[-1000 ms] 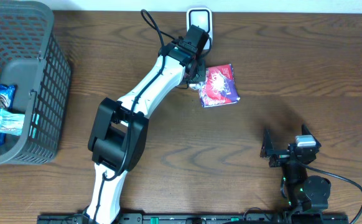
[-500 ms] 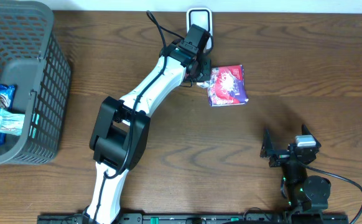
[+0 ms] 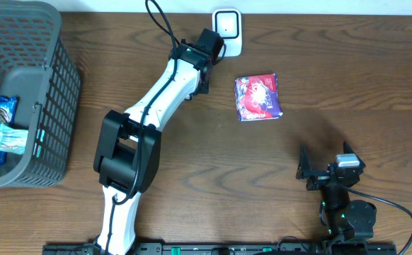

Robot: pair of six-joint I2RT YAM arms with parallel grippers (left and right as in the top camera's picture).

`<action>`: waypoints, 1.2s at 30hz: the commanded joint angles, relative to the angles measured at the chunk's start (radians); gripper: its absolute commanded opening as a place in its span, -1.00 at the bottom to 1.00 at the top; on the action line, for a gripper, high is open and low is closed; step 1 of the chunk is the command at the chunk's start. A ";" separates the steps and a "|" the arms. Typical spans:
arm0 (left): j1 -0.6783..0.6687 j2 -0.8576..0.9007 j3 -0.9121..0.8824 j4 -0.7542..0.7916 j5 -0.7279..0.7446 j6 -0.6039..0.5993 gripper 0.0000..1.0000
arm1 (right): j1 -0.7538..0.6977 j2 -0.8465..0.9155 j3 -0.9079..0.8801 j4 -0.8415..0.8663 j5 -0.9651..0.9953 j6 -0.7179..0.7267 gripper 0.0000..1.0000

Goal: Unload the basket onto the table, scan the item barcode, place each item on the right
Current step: 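Carry the small orange pack to the scanner and place it on the table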

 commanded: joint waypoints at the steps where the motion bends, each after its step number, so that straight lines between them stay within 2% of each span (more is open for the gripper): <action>1: -0.014 -0.006 -0.017 0.000 -0.006 0.020 -0.85 | 0.010 -0.005 -0.001 -0.004 0.001 0.014 0.99; 4: -0.035 -0.006 -0.034 0.024 0.079 0.070 -0.85 | 0.010 -0.005 -0.001 -0.004 0.001 0.014 0.98; 9: -0.076 -0.006 -0.034 0.035 0.082 0.127 -0.84 | 0.010 -0.005 -0.001 -0.004 0.001 0.014 0.99; 11: -0.085 -0.006 -0.034 0.035 0.082 0.127 -0.66 | 0.010 -0.005 -0.001 -0.004 0.000 0.014 0.99; 12: -0.088 -0.006 -0.034 0.035 0.082 0.127 -0.41 | 0.010 -0.005 -0.001 -0.004 0.000 0.014 0.99; 13: -0.089 -0.006 -0.034 0.035 0.082 0.127 -0.29 | 0.010 -0.005 -0.001 -0.004 0.000 0.014 0.99; 18: -0.092 -0.007 -0.033 0.034 0.082 0.127 -0.05 | 0.010 -0.005 -0.001 -0.004 0.000 0.014 0.98; 24: -0.092 -0.051 -0.009 0.030 0.082 0.127 -0.04 | 0.010 -0.005 -0.001 -0.004 0.000 0.014 0.98; 33: -0.087 -0.252 0.018 0.088 0.079 0.097 -0.07 | 0.010 -0.005 -0.001 -0.004 0.001 0.014 0.98; 34: -0.084 -0.262 0.018 0.087 0.074 0.097 -0.18 | 0.010 -0.005 -0.001 -0.004 0.000 0.014 0.99; 35: -0.073 -0.266 0.018 0.083 0.074 0.090 -0.40 | 0.010 -0.005 -0.001 -0.004 0.001 0.014 0.98; 36: -0.066 -0.264 0.015 0.077 0.074 0.071 -0.48 | 0.010 -0.005 -0.001 -0.004 0.000 0.014 0.99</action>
